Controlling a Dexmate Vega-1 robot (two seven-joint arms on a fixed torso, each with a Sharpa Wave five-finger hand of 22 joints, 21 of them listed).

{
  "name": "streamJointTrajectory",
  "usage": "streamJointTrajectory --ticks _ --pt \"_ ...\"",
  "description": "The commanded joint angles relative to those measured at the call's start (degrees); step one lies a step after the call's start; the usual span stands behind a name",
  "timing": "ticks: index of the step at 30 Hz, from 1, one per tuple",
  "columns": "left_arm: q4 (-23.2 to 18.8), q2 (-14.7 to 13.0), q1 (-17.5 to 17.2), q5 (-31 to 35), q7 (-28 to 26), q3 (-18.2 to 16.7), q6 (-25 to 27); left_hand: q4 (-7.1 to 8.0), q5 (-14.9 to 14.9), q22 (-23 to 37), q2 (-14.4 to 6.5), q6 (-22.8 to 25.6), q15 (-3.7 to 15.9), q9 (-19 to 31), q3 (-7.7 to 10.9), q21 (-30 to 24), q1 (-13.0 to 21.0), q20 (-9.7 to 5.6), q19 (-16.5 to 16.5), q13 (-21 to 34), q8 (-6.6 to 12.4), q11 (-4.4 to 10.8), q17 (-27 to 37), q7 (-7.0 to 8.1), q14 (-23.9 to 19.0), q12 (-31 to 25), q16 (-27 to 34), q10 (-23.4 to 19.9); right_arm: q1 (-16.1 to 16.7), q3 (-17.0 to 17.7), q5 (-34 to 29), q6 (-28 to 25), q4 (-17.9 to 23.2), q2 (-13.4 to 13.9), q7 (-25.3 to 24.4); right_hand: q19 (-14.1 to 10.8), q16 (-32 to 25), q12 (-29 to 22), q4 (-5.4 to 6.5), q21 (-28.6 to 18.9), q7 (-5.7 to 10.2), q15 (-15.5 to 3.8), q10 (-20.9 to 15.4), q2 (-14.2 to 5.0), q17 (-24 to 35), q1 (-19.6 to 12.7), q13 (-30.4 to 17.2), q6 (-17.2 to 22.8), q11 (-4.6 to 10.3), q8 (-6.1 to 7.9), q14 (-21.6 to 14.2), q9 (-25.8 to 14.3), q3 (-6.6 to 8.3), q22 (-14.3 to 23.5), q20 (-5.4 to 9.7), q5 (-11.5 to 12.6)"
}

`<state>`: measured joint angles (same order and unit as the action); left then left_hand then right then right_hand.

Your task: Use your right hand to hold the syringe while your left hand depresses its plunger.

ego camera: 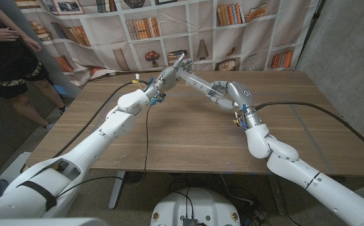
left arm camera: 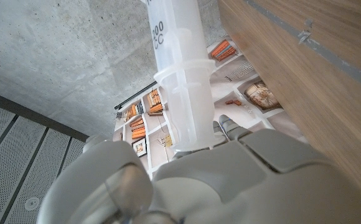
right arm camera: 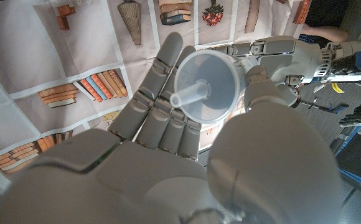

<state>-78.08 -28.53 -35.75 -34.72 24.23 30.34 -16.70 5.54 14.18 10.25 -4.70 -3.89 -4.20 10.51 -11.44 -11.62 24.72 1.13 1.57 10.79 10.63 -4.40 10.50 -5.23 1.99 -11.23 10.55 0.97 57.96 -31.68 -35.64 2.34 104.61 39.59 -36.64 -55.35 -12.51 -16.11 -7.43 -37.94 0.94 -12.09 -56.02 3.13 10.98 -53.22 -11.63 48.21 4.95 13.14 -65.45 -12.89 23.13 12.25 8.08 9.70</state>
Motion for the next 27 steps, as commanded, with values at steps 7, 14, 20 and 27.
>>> streamJointTrajectory --ticks 7,14,20,27 --pt "0.26 1.49 0.66 0.11 0.07 1.07 0.7 -0.02 0.21 0.31 -0.38 0.27 -0.04 0.16 -0.59 0.1 0.12 0.08 0.55 0.33 0.55 -0.27 0.25 -0.21 0.35 -0.27 0.08 0.41 -0.67 -0.18 0.65 -1.56 0.55 -0.34 1.14 -0.28 -0.02 -0.31 0.1 -0.51 9.3 -1.14 -5.16 -12.16 0.14 -11.81 -0.64 9.59 4.5 0.14 -1.01 -0.41 -0.21 -0.1 4.4 0.35" --pt "-0.98 1.4 0.29 0.74 -0.37 1.41 0.55 0.02 0.22 0.31 -0.43 0.32 -0.07 0.16 -0.66 0.1 0.11 0.07 0.66 0.32 0.56 -0.29 0.25 -0.23 0.38 -0.27 0.1 0.46 -0.69 -0.1 1.95 -1.54 0.12 -1.18 0.7 -0.08 0.02 -0.4 0.11 -0.56 9.17 -1.12 -5.21 -12.16 0.13 -11.78 -0.85 9.66 4.47 0.11 -1.04 -0.43 -0.28 -0.16 4.4 0.35" --pt "-0.72 1.81 0.63 2.01 -1.29 2.01 0.47 0.04 0.22 0.31 -0.46 0.33 -0.05 0.16 -0.72 0.1 0.09 0.07 0.76 0.32 0.56 -0.23 0.26 -0.2 0.48 -0.26 0.08 0.54 -1.07 -0.16 2.2 -1.42 -0.12 -1.42 0.53 0.08 0.09 -0.44 0.12 -0.63 9.13 -1.1 -5.19 -12.14 0.12 -11.76 -1.03 9.64 4.49 0.04 -1.0 -0.46 -0.33 -0.21 4.39 0.36" --pt "-0.11 2.02 1.28 2.28 -0.65 2.39 0.4 0.08 0.22 0.32 -0.52 0.35 0.0 0.16 -0.8 0.15 0.07 0.1 1.03 0.32 0.56 -0.22 0.26 -0.3 0.58 -0.29 0.08 0.54 -1.17 -0.03 2.29 -1.83 0.23 -1.22 0.83 0.18 0.14 -0.45 0.12 -0.73 9.15 -1.11 -5.12 -12.17 0.12 -11.76 -1.19 9.64 4.33 -0.01 -0.97 -0.48 -0.37 -0.26 4.38 0.36"
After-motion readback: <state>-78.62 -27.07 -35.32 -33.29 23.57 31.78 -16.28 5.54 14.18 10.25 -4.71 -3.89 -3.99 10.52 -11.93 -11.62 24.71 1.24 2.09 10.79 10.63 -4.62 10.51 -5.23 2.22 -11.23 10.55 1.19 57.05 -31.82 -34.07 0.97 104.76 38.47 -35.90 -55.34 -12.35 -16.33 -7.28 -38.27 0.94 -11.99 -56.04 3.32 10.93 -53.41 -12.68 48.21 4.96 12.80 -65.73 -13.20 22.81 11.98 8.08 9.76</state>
